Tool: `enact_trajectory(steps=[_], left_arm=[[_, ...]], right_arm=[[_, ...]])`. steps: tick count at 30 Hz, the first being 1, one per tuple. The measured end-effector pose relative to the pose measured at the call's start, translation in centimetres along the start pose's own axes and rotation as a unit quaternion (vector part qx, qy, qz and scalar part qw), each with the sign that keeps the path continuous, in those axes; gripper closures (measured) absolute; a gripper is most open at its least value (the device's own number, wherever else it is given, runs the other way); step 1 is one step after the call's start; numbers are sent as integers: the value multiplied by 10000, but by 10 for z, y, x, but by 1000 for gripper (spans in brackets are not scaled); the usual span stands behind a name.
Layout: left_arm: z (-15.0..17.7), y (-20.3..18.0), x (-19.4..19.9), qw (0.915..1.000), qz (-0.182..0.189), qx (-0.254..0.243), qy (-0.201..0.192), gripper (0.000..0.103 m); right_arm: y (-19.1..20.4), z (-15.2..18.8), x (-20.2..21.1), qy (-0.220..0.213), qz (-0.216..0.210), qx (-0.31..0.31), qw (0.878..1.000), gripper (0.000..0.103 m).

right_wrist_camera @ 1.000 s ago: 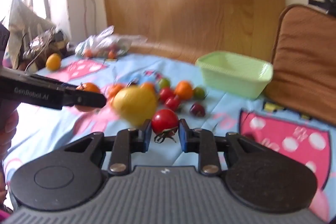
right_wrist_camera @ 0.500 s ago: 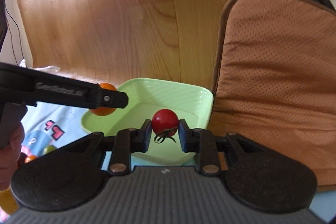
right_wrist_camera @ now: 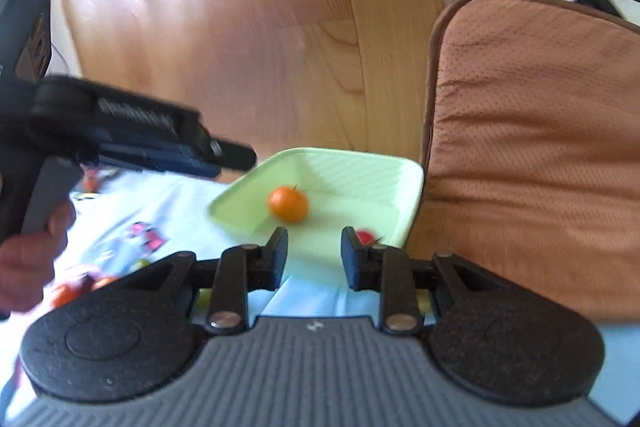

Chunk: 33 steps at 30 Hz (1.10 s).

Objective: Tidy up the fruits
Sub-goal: 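Grasp a dark red cherry with the left tool while the right tool grasps another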

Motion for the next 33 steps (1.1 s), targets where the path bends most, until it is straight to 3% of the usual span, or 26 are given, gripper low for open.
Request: enact_trajectory(steps=[5, 8, 14, 15, 20, 23, 27, 30, 33], left_arm=[[31, -15, 8, 9990, 150, -32, 431, 54], [55, -18, -5, 9975, 12, -153, 688, 54], [75, -28, -22, 9935, -106, -286, 1096, 54], [95, -33, -26, 9917, -264, -507, 1151, 55], [110, -29, -34, 9865, -501, -619, 1434, 54], [110, -27, -34, 9878, -442, -602, 1368, 56], [109, -33, -34, 9894, -246, -584, 1305, 76], [110, -43, -34, 9903, -127, -609, 1245, 76], [110, -49, -33, 9910, -131, -632, 1171, 76]], right_arm=[[-7, 50, 53, -160, 396, -201, 9989, 60], [-8, 68, 60, -45, 498, -280, 9984, 60], [-4, 77, 46, 136, 571, 107, 9982, 60], [-5, 77, 42, 174, 601, 161, 9979, 60], [-10, 81, 28, 354, 652, 230, 9970, 61], [-11, 86, 20, 440, 669, 323, 9963, 61], [-10, 87, 23, 403, 645, 352, 9965, 62], [-11, 87, 26, 382, 694, 357, 9962, 73], [-9, 88, 30, 354, 730, 456, 9957, 73]])
Point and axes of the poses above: each gripper's, at about its wrist camera, not at the fingertips, and x roughly against the way its jaws point, y to its left, z to its underside, the point moved 10 cm from there along -x, roughly the way its jaws point, and after that the axes turned 11 degrees about -x, right-handed, at the moved point
